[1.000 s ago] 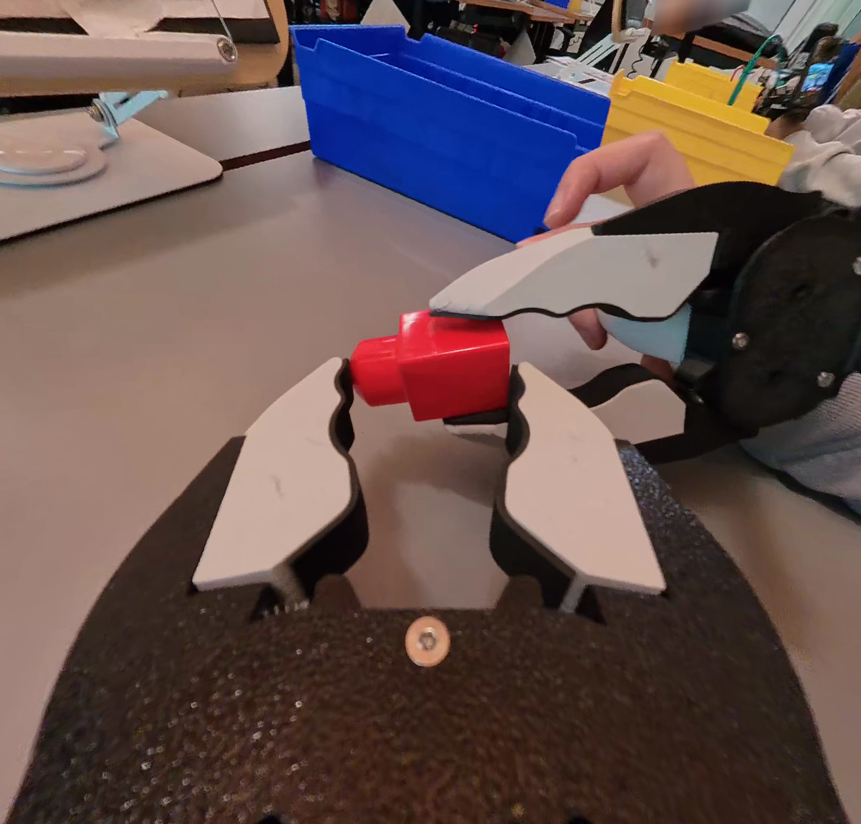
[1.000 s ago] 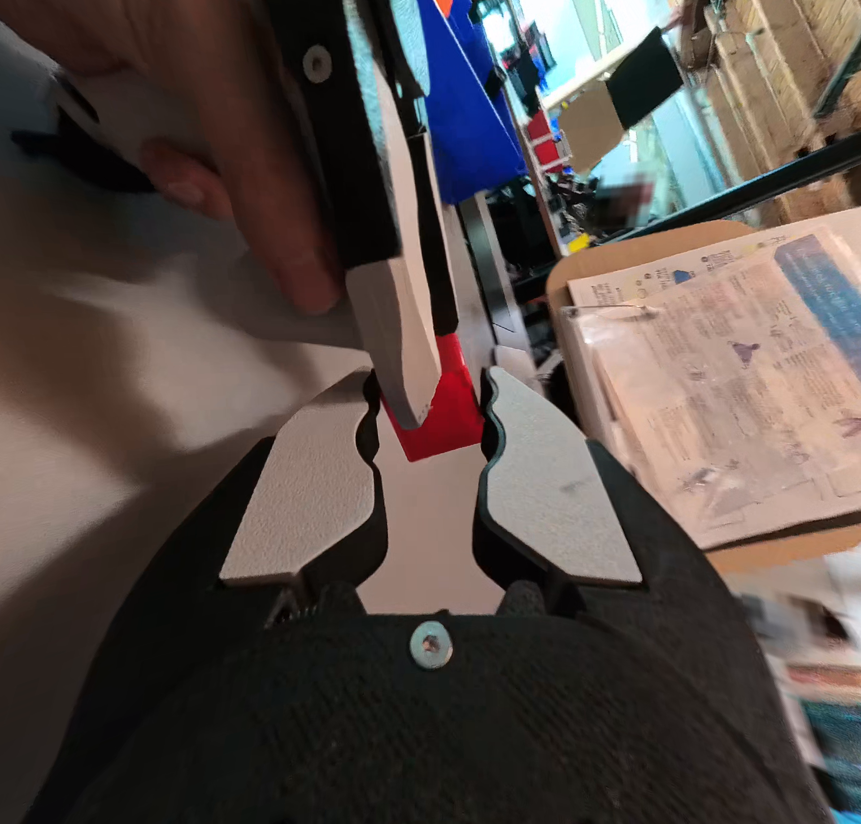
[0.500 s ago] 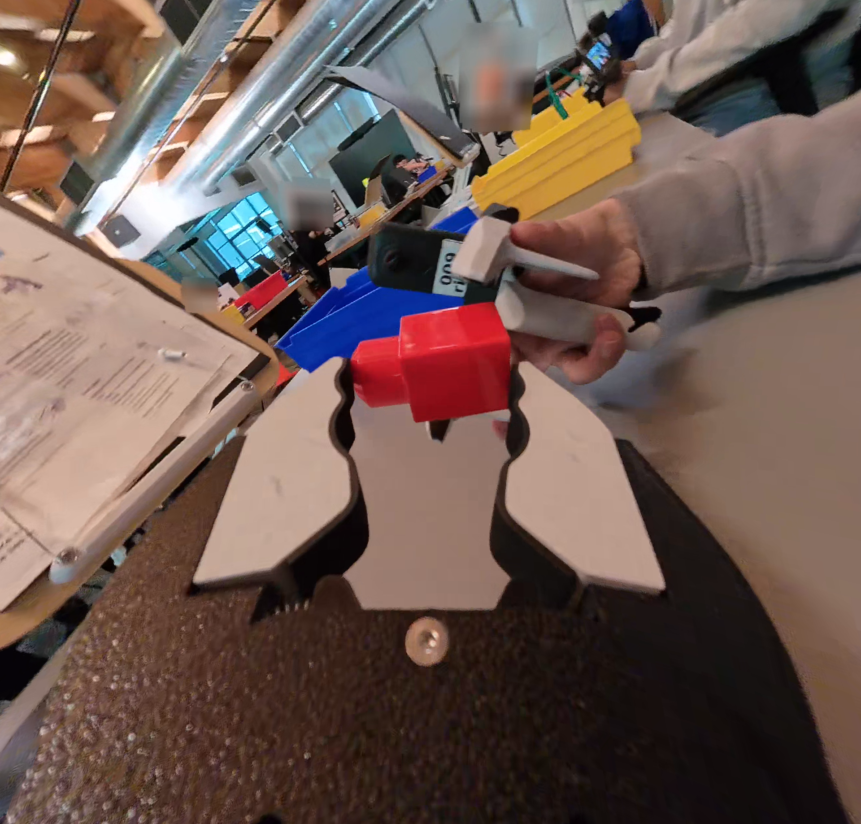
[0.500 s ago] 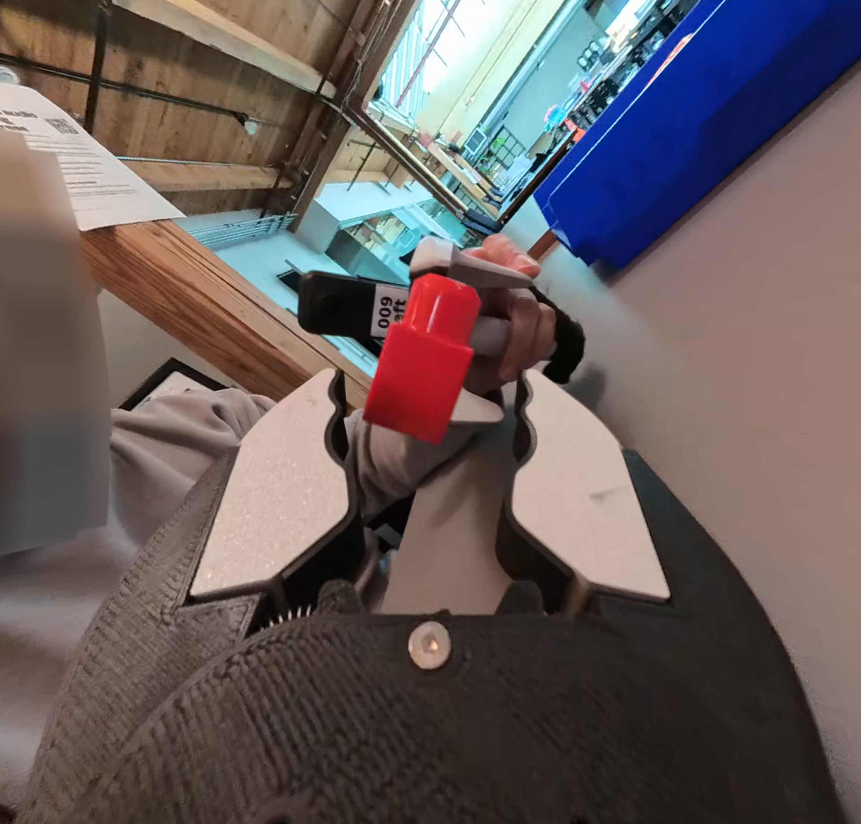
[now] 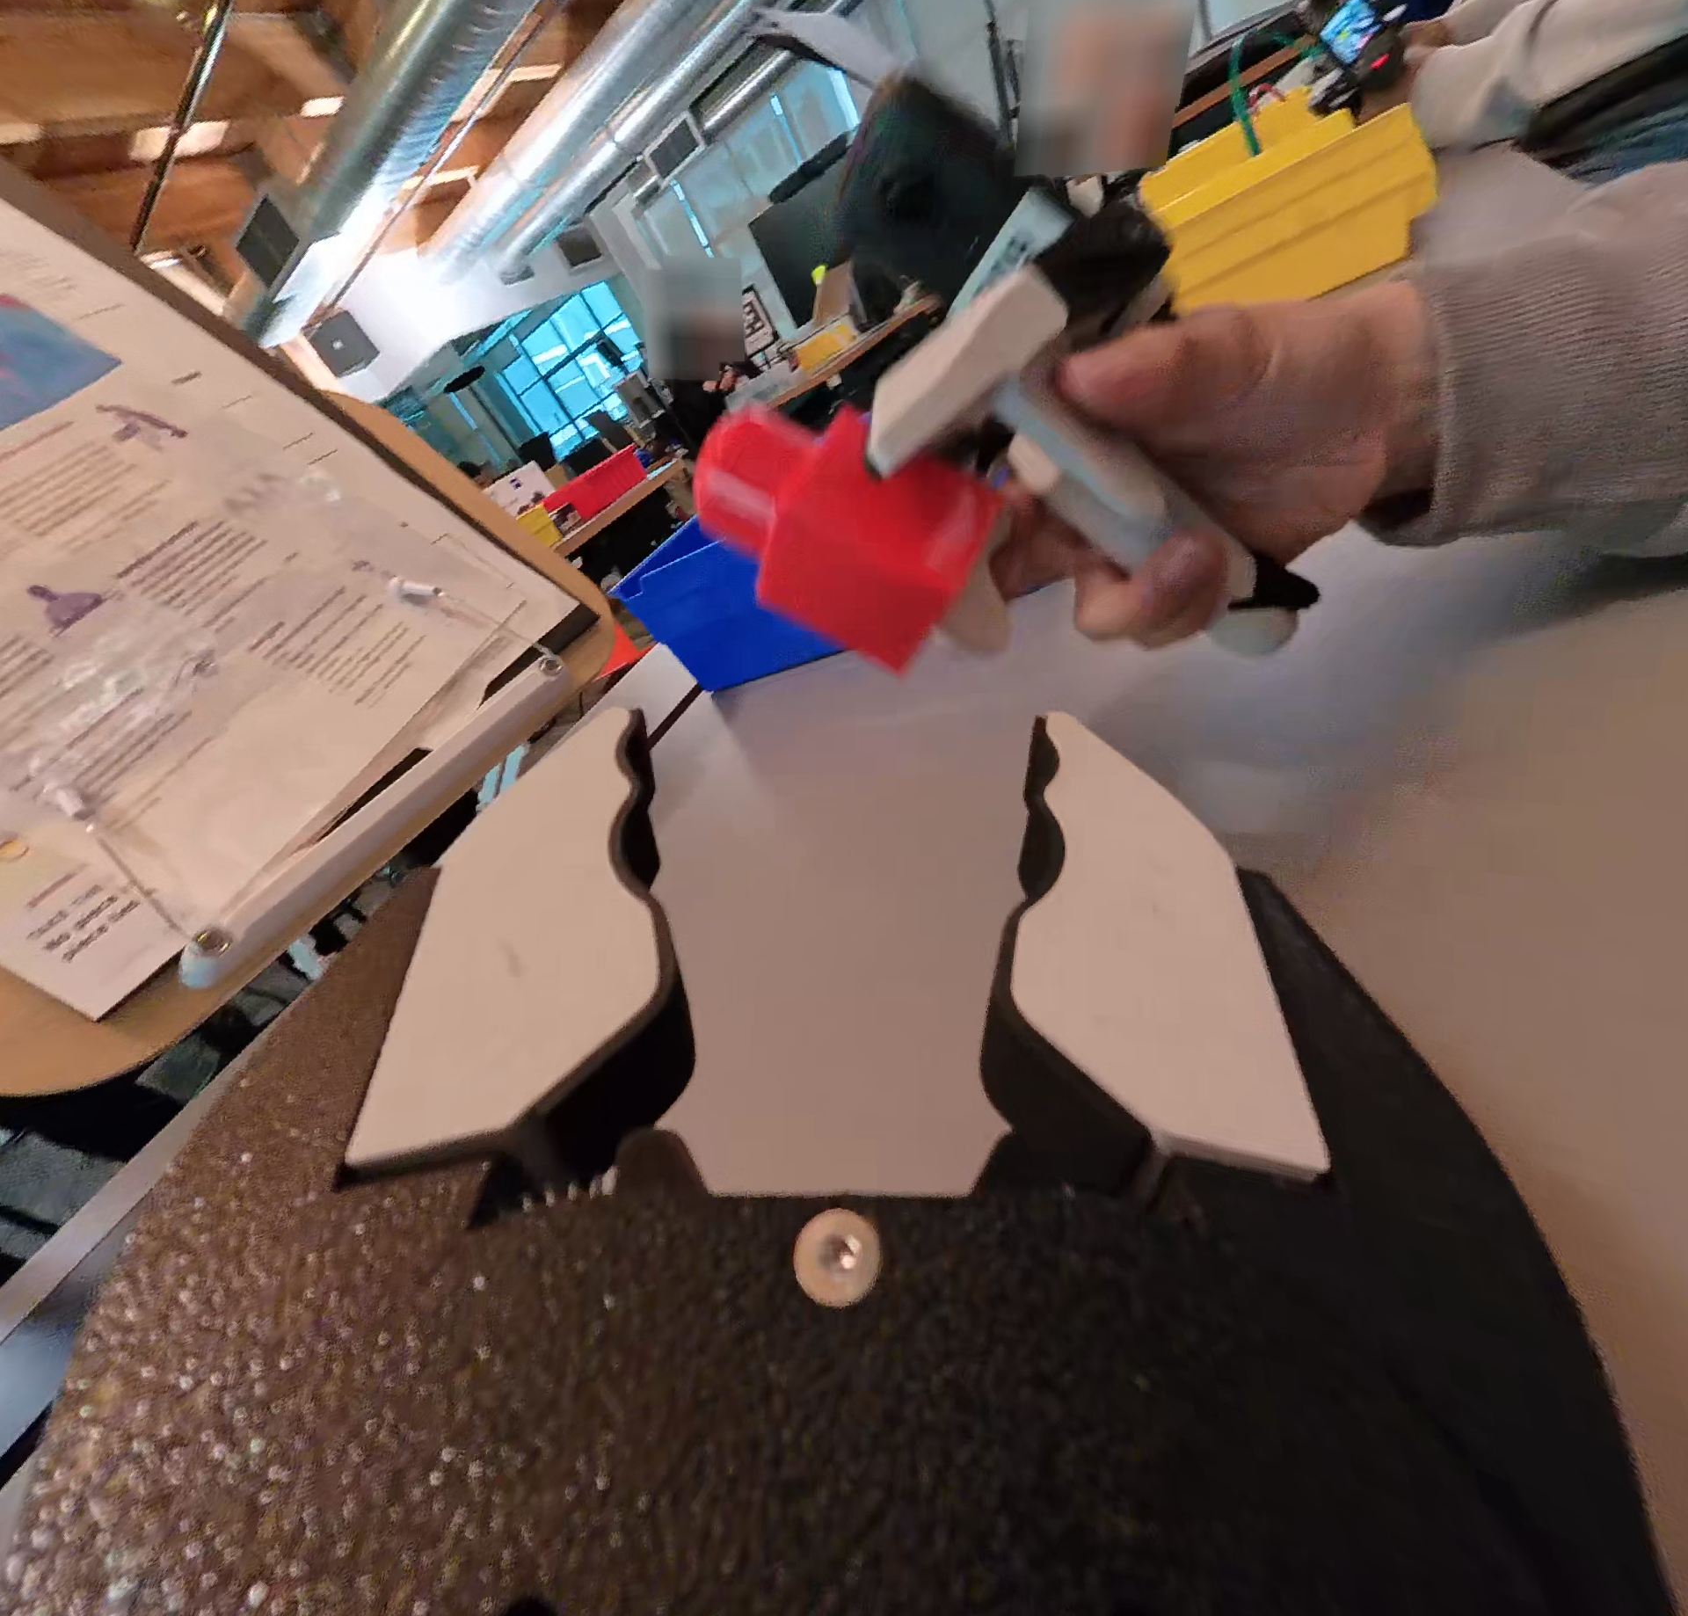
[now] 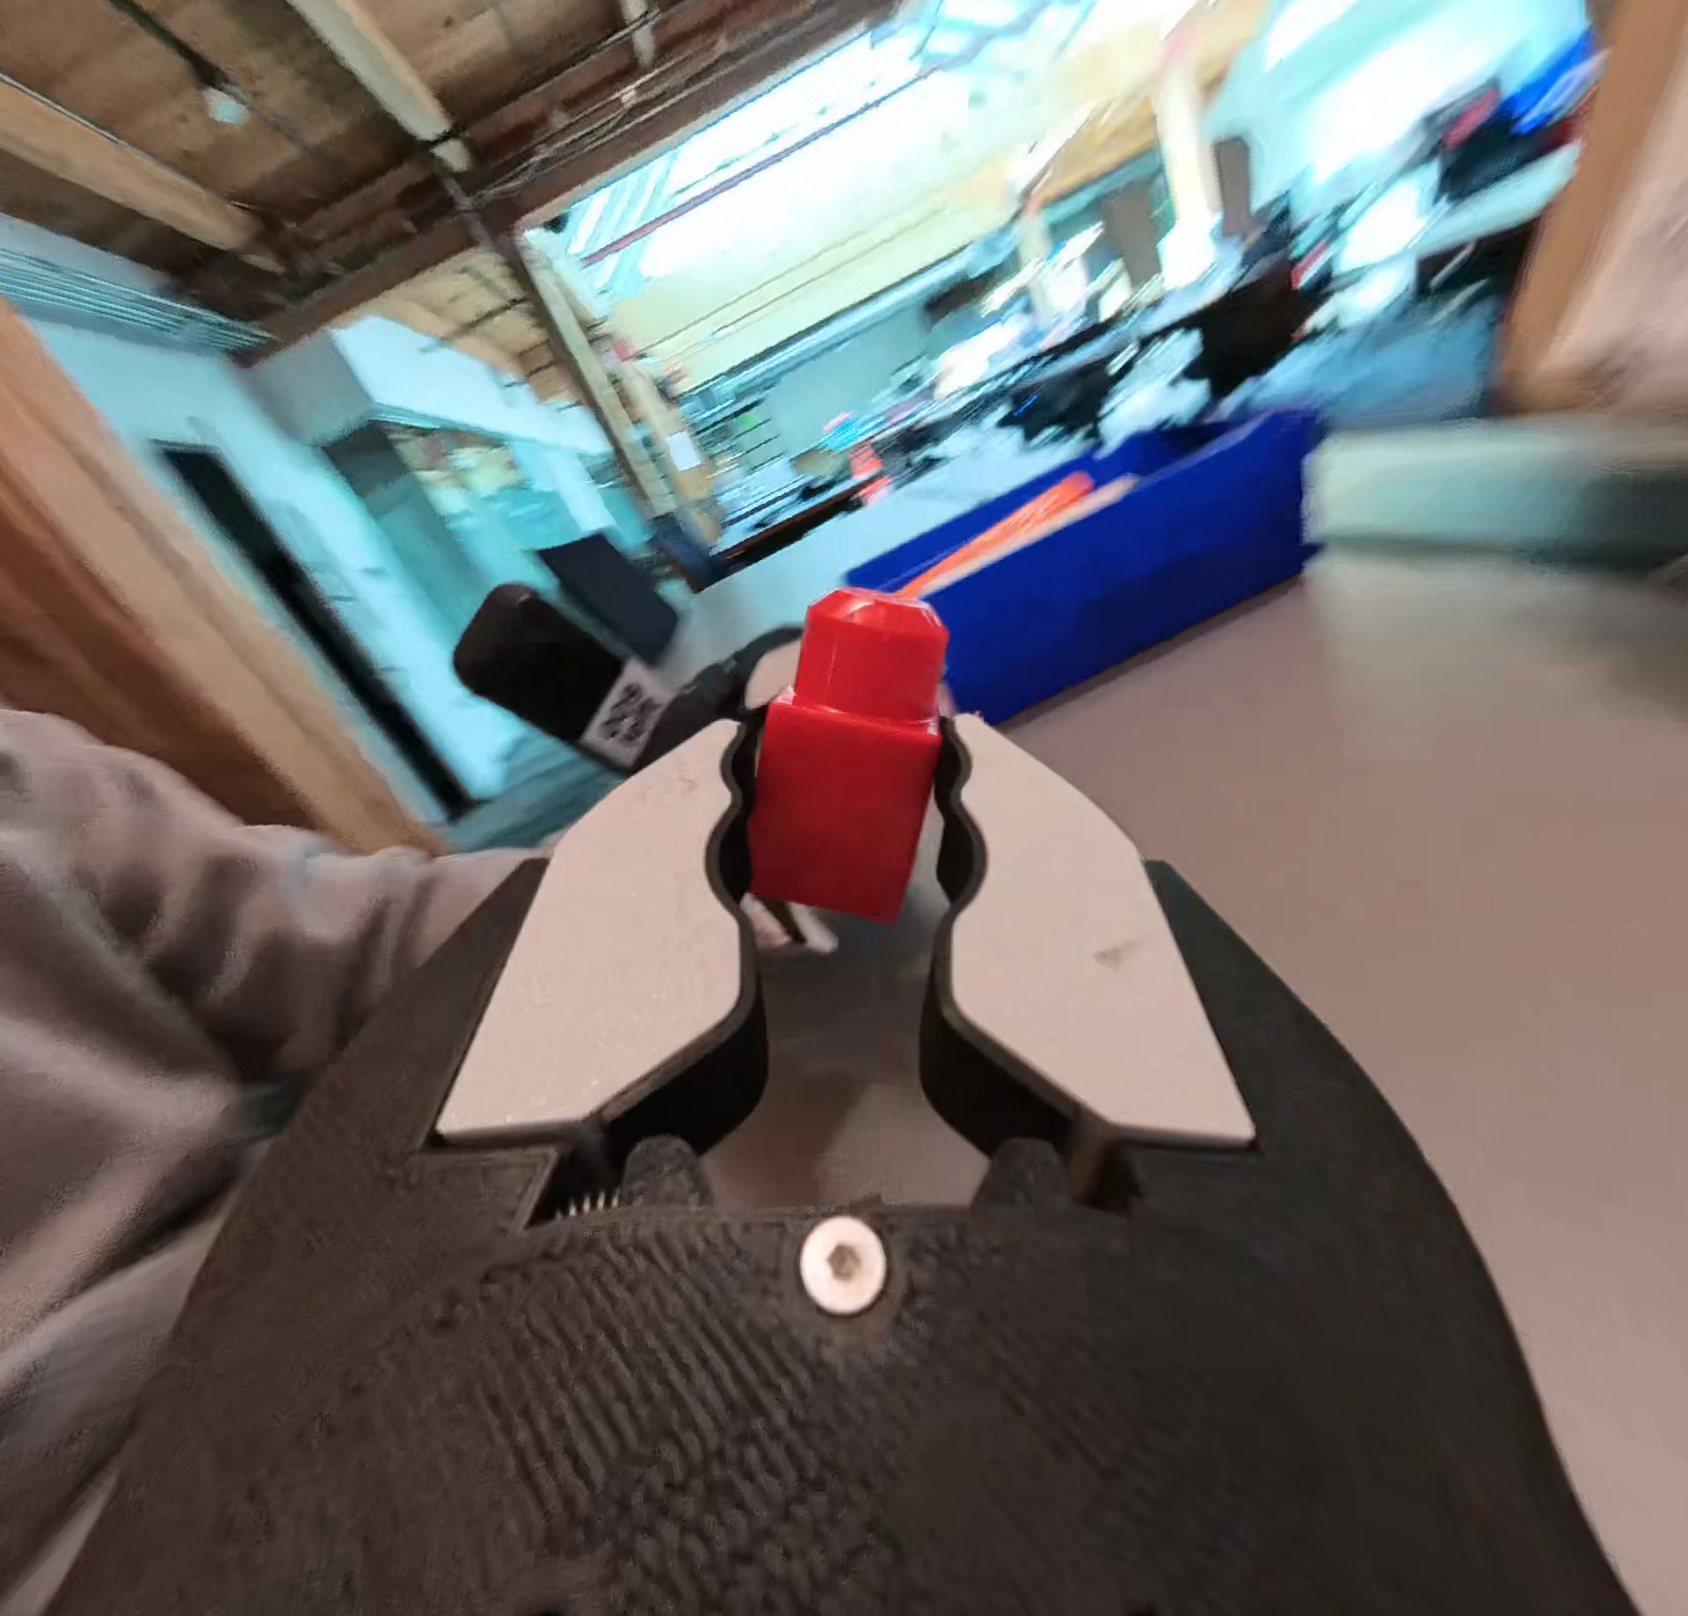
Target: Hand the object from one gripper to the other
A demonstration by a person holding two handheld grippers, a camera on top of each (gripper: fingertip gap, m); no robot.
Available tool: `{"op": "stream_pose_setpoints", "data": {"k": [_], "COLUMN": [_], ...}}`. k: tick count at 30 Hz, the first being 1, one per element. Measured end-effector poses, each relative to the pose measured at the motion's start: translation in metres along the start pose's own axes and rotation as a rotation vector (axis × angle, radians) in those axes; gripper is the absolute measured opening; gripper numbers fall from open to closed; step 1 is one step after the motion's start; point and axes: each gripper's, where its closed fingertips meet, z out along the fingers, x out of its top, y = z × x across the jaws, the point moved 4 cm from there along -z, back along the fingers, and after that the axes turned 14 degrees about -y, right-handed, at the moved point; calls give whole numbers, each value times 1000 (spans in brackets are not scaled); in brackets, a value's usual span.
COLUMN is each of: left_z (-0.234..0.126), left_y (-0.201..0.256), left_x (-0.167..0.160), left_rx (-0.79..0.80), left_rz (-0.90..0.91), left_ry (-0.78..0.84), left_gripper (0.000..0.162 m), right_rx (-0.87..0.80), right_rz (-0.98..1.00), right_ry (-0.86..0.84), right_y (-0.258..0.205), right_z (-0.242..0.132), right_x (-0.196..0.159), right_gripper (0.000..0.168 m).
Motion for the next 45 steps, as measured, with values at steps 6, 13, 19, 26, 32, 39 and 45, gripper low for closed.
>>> {"op": "stream_pose_setpoints", "data": {"k": [6,13,19,26,32,39,45], "left_z": [4,6,6,9,6,-17,-92], "left_y": [-8,-13,-17,-15,-20,-40,-99], "left_x": [-7,-10,-16,-17,-16,0,-8], "left_rx": [70,65,57,45,60,127,353], "left_rz": [-21,-120,-172,-179,-203,-313,-623], "left_ry": [-77,-98,-112,-123,-114,-29,23], "left_gripper": [69,63,60,60,58,56,45], "right_rx": [-996,-1514,-1505,-1434,-1380,-1078,-743], "right_rz": [-281,-8,-23,-85,-158,-572,-581], "right_ry": [366,-34,-252,-162,47,272,108], "right_y": [30,93,112,110,86,23,11], "right_z": [-167,-271,-248,-236,-235,-162,-66], "right_x": [59,4,-9,-4,15,50,28], "right_gripper": [38,39,39,48,66,44,40]}}
